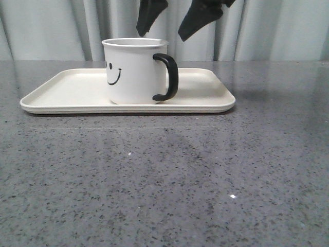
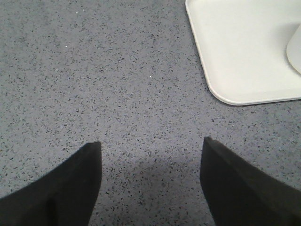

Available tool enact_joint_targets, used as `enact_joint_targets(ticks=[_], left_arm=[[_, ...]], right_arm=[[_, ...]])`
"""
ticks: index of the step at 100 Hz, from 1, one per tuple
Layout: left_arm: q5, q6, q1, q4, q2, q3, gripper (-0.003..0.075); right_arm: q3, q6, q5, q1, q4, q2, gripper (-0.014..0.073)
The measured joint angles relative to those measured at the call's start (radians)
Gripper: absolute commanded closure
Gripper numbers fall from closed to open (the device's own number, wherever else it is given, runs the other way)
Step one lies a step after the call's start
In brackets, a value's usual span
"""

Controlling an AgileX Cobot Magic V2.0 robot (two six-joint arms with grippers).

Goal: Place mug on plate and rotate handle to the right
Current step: 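Lower the right gripper and grasp the mug's rim, then lift the mug with the right gripper and rotate it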

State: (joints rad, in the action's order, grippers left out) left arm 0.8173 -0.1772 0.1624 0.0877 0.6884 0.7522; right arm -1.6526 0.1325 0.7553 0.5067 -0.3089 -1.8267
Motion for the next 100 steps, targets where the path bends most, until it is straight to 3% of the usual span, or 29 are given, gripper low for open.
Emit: enact_joint_targets(ticks=[19,42,52,78,100], left_arm=[[0.000,0.000,0.000,0.000,0.000,0.000,0.0281],[0.000,0.000,0.000,0.000,0.000,0.000,0.0281],[0.000,0.000,0.000,0.000,0.000,0.000,0.0281],[0.000,0.000,0.000,0.000,0.000,0.000,0.0281],[0.000,0.000,0.000,0.000,0.000,0.000,0.0281]], right_arm=[[-0.001,-0.023,0.000,0.002,0.002,-0.042,0.0004],[-0.001,-0.032,0.001,0.009,0.002,-0.056,0.0130],[-0.001,-0.032,-0.001,0.016,0.002,-0.056,0.0239],[-0.001,-0.034,-0.007,0.029,0.005,-0.056,0.0663],[-0.009,-0.032,-0.003,0.029,0.005,-0.059,0.0655]])
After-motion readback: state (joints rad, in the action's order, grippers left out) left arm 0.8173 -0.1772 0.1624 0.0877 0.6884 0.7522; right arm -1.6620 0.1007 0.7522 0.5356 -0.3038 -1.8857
